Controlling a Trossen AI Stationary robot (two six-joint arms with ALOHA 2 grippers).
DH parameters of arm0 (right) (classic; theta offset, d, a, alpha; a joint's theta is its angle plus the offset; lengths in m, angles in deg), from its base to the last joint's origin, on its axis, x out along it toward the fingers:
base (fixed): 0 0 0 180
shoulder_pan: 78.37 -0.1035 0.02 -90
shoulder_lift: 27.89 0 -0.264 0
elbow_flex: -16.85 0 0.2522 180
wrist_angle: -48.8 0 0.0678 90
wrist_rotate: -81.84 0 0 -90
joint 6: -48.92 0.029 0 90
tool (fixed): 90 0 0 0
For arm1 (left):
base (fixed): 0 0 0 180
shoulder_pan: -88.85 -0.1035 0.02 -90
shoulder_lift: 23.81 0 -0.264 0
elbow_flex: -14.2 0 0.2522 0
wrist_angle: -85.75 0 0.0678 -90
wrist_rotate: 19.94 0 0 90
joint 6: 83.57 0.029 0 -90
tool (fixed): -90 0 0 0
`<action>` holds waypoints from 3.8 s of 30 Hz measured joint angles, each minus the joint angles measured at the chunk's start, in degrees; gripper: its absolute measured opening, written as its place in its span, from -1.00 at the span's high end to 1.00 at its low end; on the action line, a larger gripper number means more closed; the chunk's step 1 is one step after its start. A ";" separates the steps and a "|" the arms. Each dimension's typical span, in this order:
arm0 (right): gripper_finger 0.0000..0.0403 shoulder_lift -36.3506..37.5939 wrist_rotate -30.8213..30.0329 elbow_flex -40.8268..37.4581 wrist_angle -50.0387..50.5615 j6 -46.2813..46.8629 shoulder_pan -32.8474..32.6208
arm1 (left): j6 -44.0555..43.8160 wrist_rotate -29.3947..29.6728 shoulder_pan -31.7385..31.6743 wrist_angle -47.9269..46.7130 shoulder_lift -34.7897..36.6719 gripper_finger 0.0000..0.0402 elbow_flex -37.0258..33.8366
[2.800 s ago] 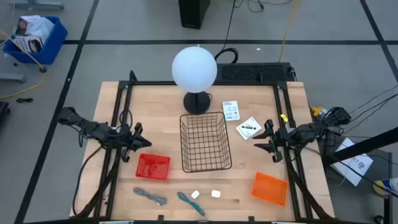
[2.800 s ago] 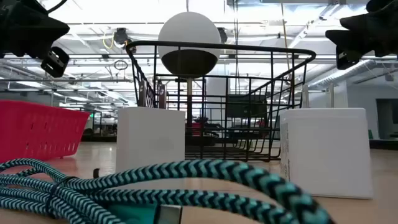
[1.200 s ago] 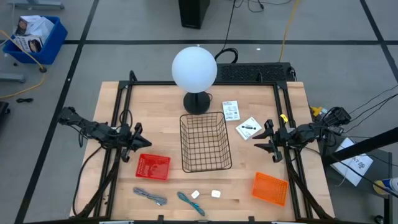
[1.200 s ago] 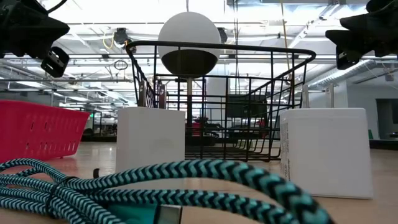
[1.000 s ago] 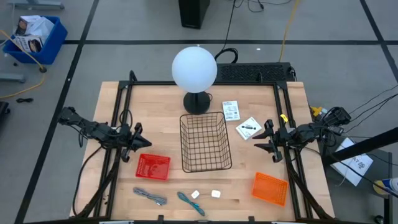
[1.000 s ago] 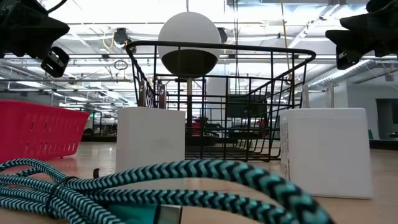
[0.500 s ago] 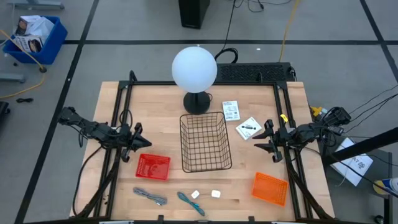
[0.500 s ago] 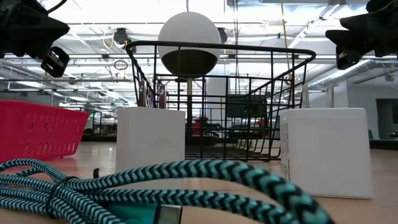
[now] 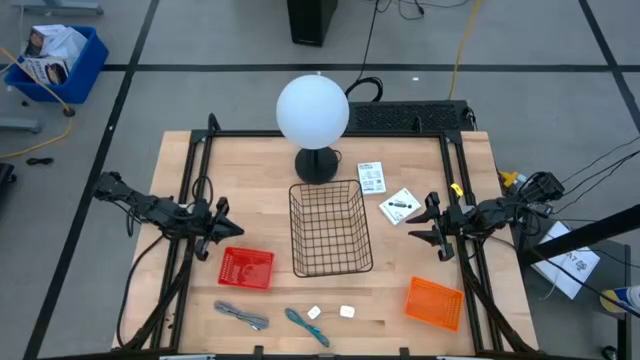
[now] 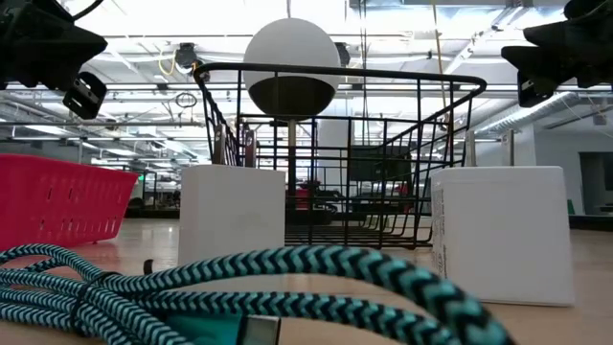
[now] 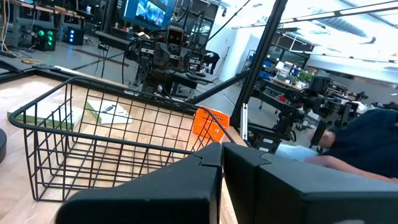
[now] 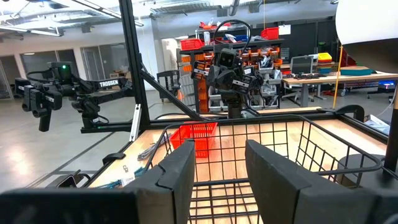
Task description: Pick and place items into bin
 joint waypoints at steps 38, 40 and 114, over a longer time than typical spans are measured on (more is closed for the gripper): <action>0.34 0.01 -0.04 -0.04 -16.45 -4.37 0.01 | 0.00 0.00 0.00 0.01 -0.02 0.92 0.00; 0.34 0.02 -0.40 -0.04 -19.71 -4.37 0.02 | 0.02 0.00 0.00 0.02 -0.01 0.92 0.00; 0.34 -74.36 -1.75 34.73 -38.37 -4.28 -1.10 | 0.41 -1.16 7.43 32.29 -33.59 0.44 3.33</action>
